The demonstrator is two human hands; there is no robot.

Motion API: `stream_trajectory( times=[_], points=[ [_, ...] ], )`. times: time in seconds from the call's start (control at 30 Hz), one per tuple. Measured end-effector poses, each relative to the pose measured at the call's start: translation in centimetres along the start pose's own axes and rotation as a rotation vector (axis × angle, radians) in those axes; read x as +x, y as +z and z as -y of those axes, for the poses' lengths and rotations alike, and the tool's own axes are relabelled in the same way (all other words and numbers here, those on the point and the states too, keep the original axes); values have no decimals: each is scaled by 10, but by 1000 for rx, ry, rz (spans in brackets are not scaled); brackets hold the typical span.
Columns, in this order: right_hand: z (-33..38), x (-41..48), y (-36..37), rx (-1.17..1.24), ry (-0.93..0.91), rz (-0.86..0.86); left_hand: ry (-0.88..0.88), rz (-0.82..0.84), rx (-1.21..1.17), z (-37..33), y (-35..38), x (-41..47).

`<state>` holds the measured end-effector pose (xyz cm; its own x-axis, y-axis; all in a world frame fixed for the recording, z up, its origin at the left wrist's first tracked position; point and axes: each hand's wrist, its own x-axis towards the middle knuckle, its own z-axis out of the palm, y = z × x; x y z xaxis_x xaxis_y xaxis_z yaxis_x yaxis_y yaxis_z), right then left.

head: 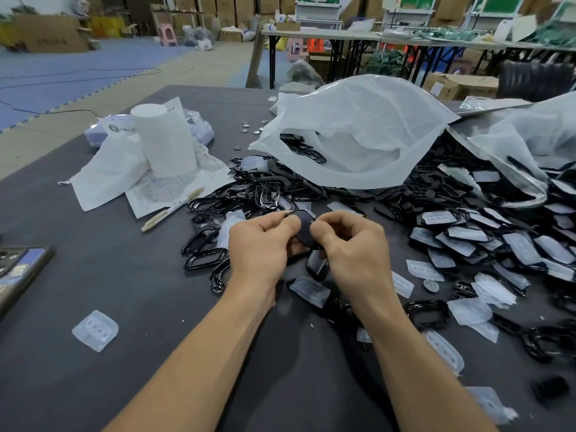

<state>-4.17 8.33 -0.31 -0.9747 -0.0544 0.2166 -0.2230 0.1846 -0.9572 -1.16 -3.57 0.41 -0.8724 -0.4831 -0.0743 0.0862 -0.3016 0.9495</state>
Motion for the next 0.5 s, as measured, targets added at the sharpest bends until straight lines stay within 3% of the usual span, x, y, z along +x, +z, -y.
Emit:
stream_trajectory(
  times=[0.13,0.27,0.5],
  points=[
    [0,2,-1,3,14,40,45,18,77,4,-4,5],
    [-2,6,-7,37,63,64,114,159,316,-3,-18,11],
    [3,3,-3,132,85,78,70,105,198,-4,-14,8]
  ],
)
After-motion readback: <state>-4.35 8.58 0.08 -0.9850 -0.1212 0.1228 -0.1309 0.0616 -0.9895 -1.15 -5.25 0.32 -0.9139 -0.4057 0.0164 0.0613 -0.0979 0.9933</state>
